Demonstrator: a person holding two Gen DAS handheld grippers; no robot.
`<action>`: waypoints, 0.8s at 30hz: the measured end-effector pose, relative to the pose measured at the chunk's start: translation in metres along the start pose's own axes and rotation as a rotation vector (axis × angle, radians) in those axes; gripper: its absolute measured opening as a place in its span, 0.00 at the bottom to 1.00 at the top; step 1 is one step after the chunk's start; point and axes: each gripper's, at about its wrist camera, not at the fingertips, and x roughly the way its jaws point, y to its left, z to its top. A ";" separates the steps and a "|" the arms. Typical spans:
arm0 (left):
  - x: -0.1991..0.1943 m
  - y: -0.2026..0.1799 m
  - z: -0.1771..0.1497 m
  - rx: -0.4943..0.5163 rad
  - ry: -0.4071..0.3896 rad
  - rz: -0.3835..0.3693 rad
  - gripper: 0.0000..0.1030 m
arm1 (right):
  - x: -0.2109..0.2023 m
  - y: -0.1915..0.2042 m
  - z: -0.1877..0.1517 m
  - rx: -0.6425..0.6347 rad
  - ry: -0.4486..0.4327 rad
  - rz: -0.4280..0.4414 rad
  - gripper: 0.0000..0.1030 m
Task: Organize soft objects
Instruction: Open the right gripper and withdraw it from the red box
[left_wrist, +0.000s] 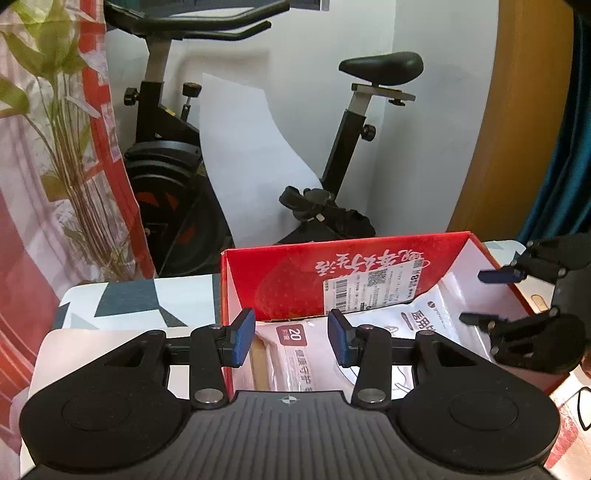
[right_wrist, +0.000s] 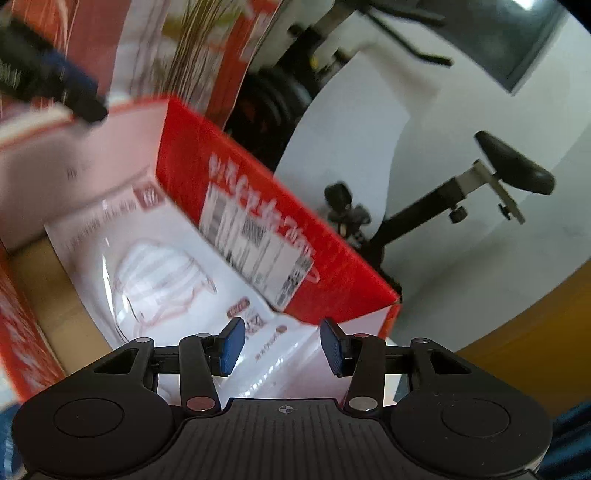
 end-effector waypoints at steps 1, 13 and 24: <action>-0.005 -0.001 -0.002 0.001 -0.005 0.003 0.44 | -0.008 -0.002 -0.001 0.025 -0.023 0.006 0.40; -0.065 -0.007 -0.048 -0.075 -0.044 0.016 0.44 | -0.102 -0.011 -0.053 0.414 -0.215 0.118 0.36; -0.121 0.006 -0.119 -0.213 -0.026 0.024 0.44 | -0.143 0.027 -0.114 0.531 -0.217 0.177 0.36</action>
